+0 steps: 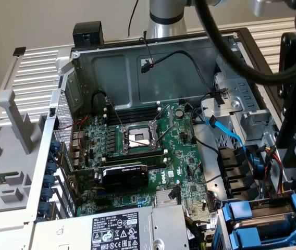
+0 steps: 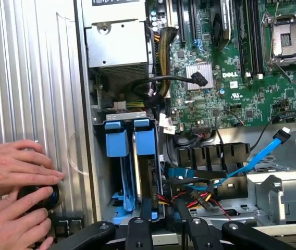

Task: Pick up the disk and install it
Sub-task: 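Insert the first disk wire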

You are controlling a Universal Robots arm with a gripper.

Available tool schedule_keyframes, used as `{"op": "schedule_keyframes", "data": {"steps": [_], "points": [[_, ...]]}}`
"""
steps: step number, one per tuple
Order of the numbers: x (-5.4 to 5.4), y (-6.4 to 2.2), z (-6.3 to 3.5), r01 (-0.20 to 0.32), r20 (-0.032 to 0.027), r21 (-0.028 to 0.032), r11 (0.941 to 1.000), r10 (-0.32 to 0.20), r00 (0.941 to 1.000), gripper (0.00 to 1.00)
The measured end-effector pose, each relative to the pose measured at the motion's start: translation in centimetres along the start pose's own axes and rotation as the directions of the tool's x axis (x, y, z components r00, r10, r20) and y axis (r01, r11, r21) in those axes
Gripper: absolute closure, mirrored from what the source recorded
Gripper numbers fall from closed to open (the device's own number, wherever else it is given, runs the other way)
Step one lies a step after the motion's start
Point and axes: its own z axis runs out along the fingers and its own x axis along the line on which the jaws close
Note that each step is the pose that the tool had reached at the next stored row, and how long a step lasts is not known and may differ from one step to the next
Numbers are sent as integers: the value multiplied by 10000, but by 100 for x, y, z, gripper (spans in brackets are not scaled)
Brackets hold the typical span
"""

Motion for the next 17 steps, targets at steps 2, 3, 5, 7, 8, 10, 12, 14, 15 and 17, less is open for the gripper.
{"op": "schedule_keyframes", "data": {"steps": [2, 3, 5, 7, 8, 10, 12, 14, 15, 17], "points": [[3, 22, -11, -21, 3, 1, 10000, 21, 10000, 69], [4, 35, -19, -31, 1, 1, 10000, 31, 10000, 69], [3, 65, -36, -36, 1, 0, 10000, 36, 10000, 69], [-1, 99, -49, -37, -10, 2, 10000, 37, 10000, 69], [-5, 117, -53, -37, -29, 3, 10000, 37, 10000, 69], [-25, 146, -55, -37, -70, 8, 10000, 37, 10000, 69], [-64, 161, -55, -37, -108, 12, 10000, 37, 9999, 69], [-77, 163, -56, -37, -119, 13, 10000, 37, 9999, 69], [-77, 162, -55, -36, -119, 13, 10000, 36, 9999, 69], [-77, 163, -56, -36, -119, 13, 10000, 36, 9999, 69]]}}
